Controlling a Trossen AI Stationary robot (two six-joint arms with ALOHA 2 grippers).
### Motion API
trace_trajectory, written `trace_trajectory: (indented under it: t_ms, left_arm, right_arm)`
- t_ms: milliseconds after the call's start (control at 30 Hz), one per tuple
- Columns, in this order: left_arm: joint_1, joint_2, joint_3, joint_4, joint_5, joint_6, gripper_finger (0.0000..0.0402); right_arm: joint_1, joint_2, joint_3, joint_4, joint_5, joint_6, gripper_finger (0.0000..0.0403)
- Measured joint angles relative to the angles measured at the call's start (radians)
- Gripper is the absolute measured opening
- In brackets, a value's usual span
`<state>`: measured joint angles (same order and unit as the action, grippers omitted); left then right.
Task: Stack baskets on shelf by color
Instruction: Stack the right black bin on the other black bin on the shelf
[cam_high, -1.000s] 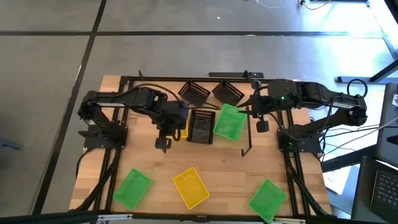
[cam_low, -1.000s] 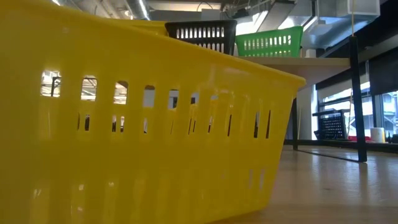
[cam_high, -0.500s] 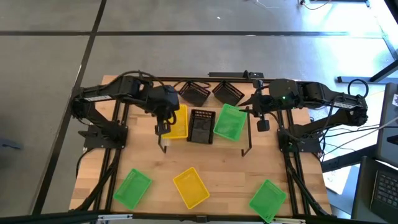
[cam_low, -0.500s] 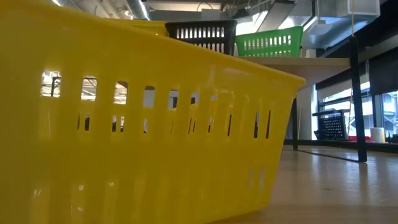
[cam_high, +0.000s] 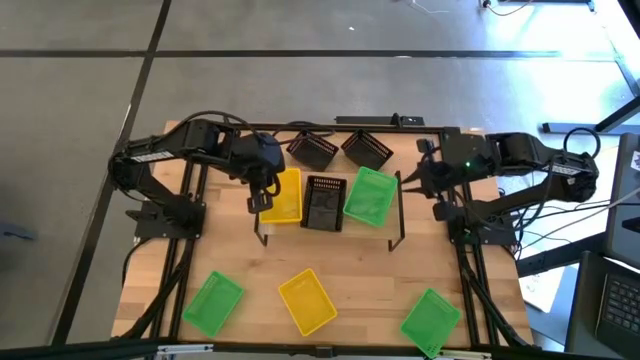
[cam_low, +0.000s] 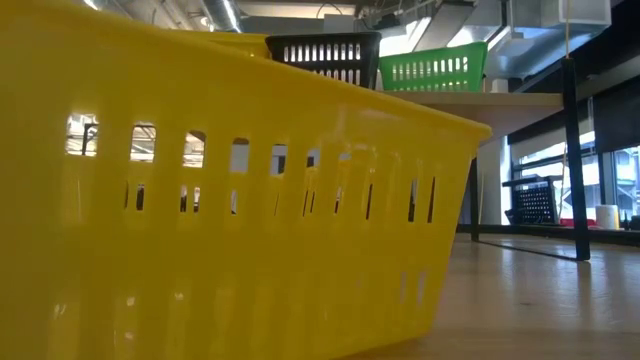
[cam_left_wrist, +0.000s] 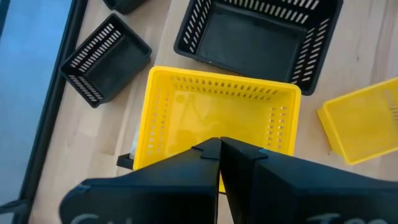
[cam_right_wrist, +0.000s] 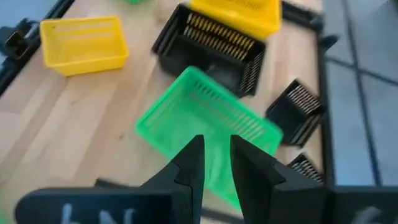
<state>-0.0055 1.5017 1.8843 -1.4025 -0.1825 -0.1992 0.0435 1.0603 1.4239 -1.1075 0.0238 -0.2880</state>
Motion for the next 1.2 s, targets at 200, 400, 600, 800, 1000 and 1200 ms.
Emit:
trace_trajectory:
  t_ms: [200, 400, 600, 800, 1000, 1200]
  left_arm:
    - [-0.006, 0.000, 0.000, 0.000, -0.002, -0.055, 0.0000]
    - [-0.039, 0.000, 0.000, 0.004, -0.037, -0.104, 0.0000]
    - [-0.088, -0.019, 0.000, 0.006, -0.044, -0.109, 0.0000]
    - [-0.127, -0.060, 0.002, 0.007, -0.048, -0.105, 0.0000]
    - [-0.172, -0.137, 0.000, 0.008, -0.048, -0.114, 0.0000]
    - [-0.227, -0.175, 0.000, -0.030, -0.059, -0.215, 0.0000]
  right_arm:
    - [0.085, -0.007, 0.000, -0.085, -0.020, 0.023, 0.0076]
    - [0.192, -0.017, 0.000, -0.130, -0.079, 0.125, 0.0076]
    - [0.311, -0.009, 0.000, -0.218, -0.078, 0.401, 0.0076]
    - [0.442, 0.033, 0.000, -0.218, -0.114, 0.562, 0.0076]
    - [0.535, 0.121, 0.000, -0.182, -0.193, 0.677, 0.0076]
    - [0.581, 0.207, 0.000, -0.066, -0.173, 0.760, 0.0076]
